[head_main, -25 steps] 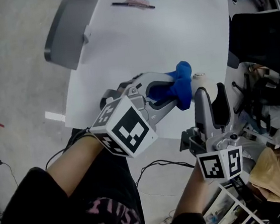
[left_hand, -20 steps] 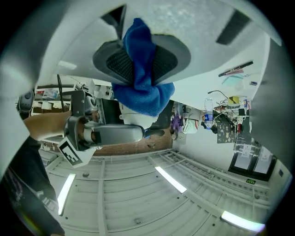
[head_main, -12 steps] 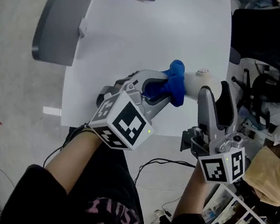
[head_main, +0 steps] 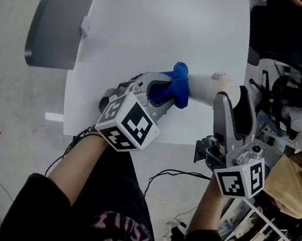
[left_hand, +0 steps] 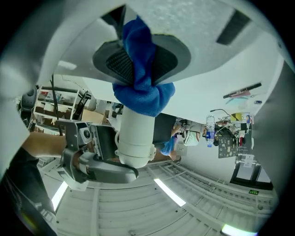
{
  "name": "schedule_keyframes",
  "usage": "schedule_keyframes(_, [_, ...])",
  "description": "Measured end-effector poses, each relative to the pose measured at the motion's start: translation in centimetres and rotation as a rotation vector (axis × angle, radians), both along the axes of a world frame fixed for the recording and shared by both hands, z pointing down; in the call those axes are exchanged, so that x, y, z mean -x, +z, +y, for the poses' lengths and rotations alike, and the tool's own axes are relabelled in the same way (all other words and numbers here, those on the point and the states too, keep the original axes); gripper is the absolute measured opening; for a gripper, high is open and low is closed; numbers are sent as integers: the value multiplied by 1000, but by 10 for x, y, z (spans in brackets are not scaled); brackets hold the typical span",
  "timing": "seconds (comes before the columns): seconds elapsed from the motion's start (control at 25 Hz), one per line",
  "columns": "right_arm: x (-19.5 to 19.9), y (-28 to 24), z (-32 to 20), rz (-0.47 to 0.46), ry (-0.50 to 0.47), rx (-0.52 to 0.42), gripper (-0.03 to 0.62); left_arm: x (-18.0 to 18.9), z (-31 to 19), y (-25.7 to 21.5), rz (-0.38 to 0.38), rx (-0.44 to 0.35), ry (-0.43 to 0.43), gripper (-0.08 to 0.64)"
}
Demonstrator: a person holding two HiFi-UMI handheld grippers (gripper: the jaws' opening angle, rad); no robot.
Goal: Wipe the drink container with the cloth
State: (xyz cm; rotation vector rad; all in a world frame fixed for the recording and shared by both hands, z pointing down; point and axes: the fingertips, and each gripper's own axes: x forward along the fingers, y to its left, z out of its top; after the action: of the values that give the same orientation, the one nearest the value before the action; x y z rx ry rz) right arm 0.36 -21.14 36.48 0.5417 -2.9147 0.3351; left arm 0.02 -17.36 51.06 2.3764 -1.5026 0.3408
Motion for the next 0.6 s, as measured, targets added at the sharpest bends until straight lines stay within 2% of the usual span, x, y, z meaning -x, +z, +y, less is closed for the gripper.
schedule_keyframes(0.24, [-3, 4, 0, 6, -4, 3, 281, 12, 9, -20, 14, -19, -26, 104])
schedule_keyframes(0.6, [-5, 3, 0, 23, -22, 4, 281, 4, 0, -87, -36, -169, 11, 104])
